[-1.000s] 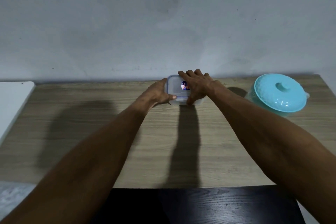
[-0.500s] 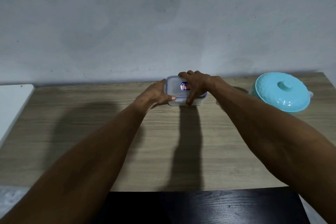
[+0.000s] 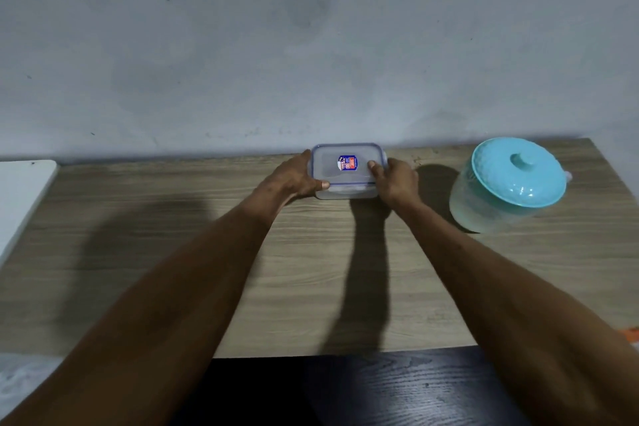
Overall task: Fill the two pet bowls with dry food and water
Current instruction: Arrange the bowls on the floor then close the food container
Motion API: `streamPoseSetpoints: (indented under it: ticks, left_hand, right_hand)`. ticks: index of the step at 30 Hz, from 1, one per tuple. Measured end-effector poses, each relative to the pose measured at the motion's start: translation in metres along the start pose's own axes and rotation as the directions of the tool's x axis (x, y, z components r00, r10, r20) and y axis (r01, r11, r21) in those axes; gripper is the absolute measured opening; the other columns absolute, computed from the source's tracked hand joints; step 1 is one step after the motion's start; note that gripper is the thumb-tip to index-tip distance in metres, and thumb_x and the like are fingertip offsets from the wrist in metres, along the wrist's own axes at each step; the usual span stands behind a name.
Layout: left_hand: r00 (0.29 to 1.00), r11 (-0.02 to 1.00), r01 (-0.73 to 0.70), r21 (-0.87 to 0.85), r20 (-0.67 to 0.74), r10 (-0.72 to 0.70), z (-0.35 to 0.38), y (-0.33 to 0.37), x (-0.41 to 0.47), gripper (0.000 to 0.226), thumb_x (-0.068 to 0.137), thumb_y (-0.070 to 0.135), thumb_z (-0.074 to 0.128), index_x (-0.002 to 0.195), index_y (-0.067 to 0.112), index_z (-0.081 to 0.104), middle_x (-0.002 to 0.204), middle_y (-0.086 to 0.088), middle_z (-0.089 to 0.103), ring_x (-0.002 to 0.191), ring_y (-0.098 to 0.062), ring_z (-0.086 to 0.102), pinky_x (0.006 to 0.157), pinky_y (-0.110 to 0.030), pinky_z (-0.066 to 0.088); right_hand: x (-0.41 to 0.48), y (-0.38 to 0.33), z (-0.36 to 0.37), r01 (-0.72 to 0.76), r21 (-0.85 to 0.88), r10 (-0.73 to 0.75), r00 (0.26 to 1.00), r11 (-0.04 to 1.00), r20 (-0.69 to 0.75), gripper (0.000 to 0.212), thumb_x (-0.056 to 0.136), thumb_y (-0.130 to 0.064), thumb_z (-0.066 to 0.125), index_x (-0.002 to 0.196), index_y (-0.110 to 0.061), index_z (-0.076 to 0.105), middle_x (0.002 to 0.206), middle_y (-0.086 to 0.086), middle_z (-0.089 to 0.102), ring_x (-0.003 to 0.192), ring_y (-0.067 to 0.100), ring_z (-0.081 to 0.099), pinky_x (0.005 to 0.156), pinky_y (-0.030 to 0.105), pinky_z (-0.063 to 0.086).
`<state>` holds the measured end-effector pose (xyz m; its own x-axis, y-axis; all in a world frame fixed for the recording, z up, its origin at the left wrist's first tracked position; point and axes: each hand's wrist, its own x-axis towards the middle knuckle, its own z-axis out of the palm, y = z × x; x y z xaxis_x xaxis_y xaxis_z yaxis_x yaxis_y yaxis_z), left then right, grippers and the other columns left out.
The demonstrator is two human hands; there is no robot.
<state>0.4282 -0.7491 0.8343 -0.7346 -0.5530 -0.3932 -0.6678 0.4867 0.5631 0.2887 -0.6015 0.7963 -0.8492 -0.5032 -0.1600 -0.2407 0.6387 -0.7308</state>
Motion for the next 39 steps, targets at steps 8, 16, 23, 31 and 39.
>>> streamPoseSetpoints:
  ticks: [8,16,23,31,39]
  left_hand:
    - [1.000,1.000,0.002,-0.025,-0.009,-0.002,0.004,0.003,-0.003,0.075,0.079,0.036,0.077,0.143,0.020,0.040,0.137,-0.007,0.057,0.117,-0.027,0.057,0.099,-0.043,0.048]
    - [0.982,0.984,0.134,-0.121,-0.116,-0.148,0.017,-0.003,-0.004,0.062,0.069,0.050,0.076,0.124,0.024,0.063,0.118,-0.005,0.070,0.101,-0.027,0.066,0.093,-0.045,0.054]
    - [0.967,0.866,0.171,-0.471,-0.087,-0.238,0.031,-0.002,-0.007,0.044,0.088,0.022,0.071,0.129,0.006,0.062,0.125,-0.011,0.067,0.110,-0.027,0.065,0.094,-0.032,0.051]
    - [0.976,0.796,0.057,-0.603,-0.132,-0.170,0.038,-0.006,-0.033,0.036,0.091,0.012,0.065,0.126,0.005,0.064,0.120,-0.011,0.069,0.094,-0.017,0.062,0.079,-0.022,0.047]
    - [0.950,0.807,0.015,-0.590,-0.243,-0.195,0.031,-0.008,-0.096,0.026,0.091,0.025,0.063,0.111,0.012,0.072,0.114,-0.016,0.072,0.082,-0.021,0.064,0.056,-0.023,0.033]
  right_hand:
    - [0.000,-0.008,0.010,-0.258,0.262,0.276,0.961,0.930,-0.032,0.043,0.095,-0.039,0.061,0.103,0.002,0.070,0.116,0.024,0.068,0.112,0.039,0.062,0.095,0.037,0.049]
    - [0.000,-0.009,0.009,-0.292,0.261,0.305,0.952,0.920,-0.008,0.045,0.095,-0.043,0.061,0.102,0.000,0.071,0.116,0.022,0.068,0.108,0.037,0.063,0.095,0.038,0.051]
    - [-0.006,-0.013,0.008,-0.280,0.289,0.300,0.954,0.916,-0.026,0.046,0.096,-0.042,0.060,0.105,0.001,0.071,0.118,0.023,0.067,0.113,0.037,0.061,0.096,0.037,0.048]
    - [-0.042,-0.024,-0.001,-0.297,0.306,0.321,0.947,0.904,-0.030,0.043,0.096,-0.041,0.058,0.116,-0.004,0.068,0.121,0.018,0.066,0.110,0.037,0.062,0.097,0.047,0.053]
    - [-0.104,-0.041,-0.017,-0.264,0.377,0.302,0.952,0.888,-0.046,0.040,0.095,-0.038,0.060,0.111,-0.003,0.070,0.118,0.018,0.065,0.108,0.036,0.060,0.092,0.053,0.055]
